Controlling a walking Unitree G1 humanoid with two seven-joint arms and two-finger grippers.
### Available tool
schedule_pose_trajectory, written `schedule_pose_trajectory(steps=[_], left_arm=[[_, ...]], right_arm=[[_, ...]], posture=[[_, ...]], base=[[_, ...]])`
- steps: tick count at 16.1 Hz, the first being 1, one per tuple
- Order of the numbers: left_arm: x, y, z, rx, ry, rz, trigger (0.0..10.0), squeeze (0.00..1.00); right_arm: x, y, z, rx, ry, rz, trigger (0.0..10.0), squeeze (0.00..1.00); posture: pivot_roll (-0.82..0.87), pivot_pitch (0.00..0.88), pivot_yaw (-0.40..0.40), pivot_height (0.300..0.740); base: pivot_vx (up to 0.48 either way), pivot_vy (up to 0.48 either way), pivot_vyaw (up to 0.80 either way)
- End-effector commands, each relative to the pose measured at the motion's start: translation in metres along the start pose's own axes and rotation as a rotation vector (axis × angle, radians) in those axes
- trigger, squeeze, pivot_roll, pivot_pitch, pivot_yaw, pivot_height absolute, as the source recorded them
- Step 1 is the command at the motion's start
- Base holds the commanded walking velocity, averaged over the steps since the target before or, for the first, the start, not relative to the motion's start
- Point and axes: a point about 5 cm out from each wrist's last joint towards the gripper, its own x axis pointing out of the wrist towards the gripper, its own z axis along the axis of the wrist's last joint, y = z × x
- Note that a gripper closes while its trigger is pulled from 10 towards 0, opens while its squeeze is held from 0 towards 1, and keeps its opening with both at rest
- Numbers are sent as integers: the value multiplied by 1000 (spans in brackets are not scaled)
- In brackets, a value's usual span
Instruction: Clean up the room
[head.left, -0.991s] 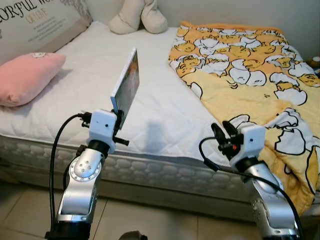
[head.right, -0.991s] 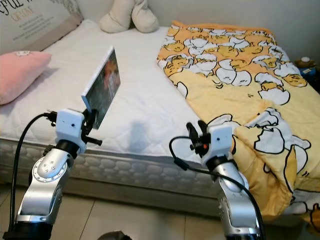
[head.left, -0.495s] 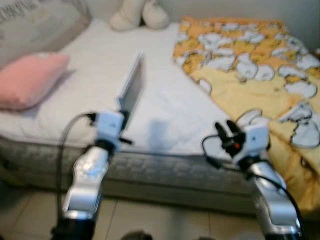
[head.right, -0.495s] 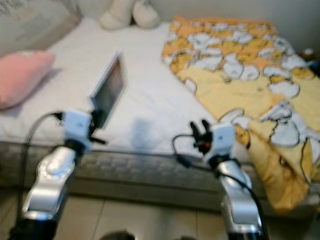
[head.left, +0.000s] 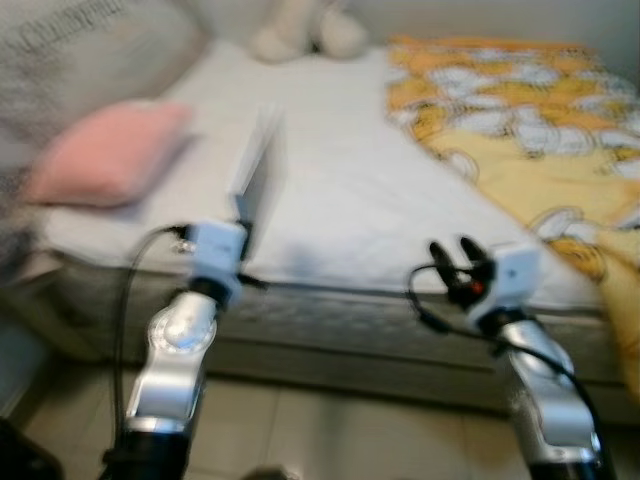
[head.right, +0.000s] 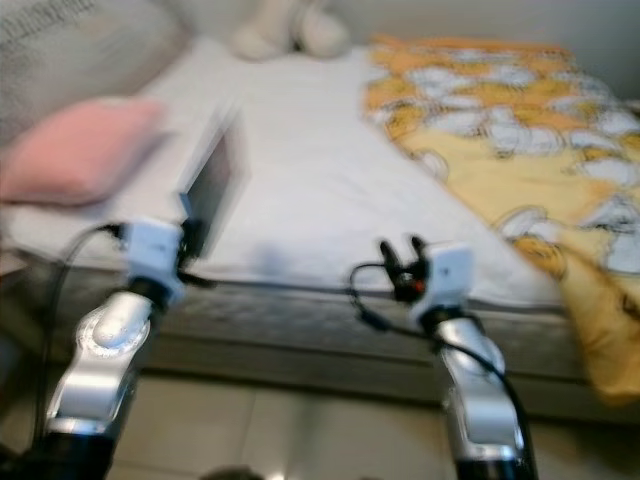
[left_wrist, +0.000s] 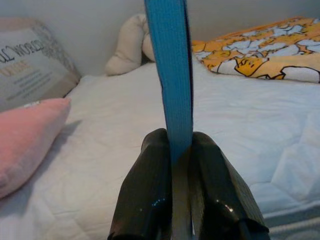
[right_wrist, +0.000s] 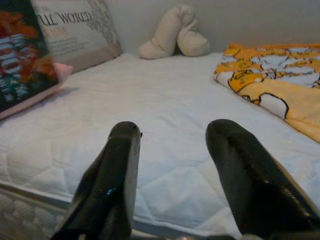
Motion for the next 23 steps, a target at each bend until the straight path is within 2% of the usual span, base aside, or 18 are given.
schedule_pose_trajectory(steps=[1, 2, 3, 8, 11, 13, 14, 18, 23], left_arm=[[4, 8, 14, 13, -67, 24, 10000, 0], [4, 9, 14, 11, -69, 26, 10000, 0], [4, 10, 14, 14, -70, 27, 10000, 0], [3, 12, 15, 24, -73, 32, 10000, 0], [3, 10, 16, 66, -74, 28, 10000, 0], [2, 9, 14, -25, -66, 65, 10000, 0], [2, 10, 14, -33, -61, 78, 10000, 0], [0, 13, 14, -21, -63, 82, 10000, 0], [1, 12, 14, -27, -61, 85, 10000, 0]], right_arm=[[5, 4, 6, -22, -19, 14, 10000, 1000], [6, 4, 3, -24, 14, 0, 10000, 427], [8, 2, 3, 11, 13, -16, 10000, 0], [11, 3, 5, -7, 0, -6, 10000, 0], [12, 7, 5, -32, -5, 4, 10000, 0], [13, 10, 4, -42, 9, 22, 10000, 0], [13, 10, 3, -42, 11, 24, 10000, 0], [16, 10, 4, -69, 9, 41, 10000, 0], [17, 10, 4, -105, 9, 57, 10000, 0]], posture=[[-41, 0, 29, 740], [-40, 0, 28, 740], [-36, 0, 25, 740], [-23, 0, 22, 740], [-23, 0, 17, 740], [-21, 0, 12, 740], [-21, 0, 12, 740], [-10, 0, 2, 740], [-9, 0, -2, 740]], base=[[0, 480, 0], [0, 480, 0], [0, 480, -800], [0, 480, -800], [0, -320, -267], [0, -240, 0], [0, 0, 0], [0, 0, 0], [325, 0, 0]])
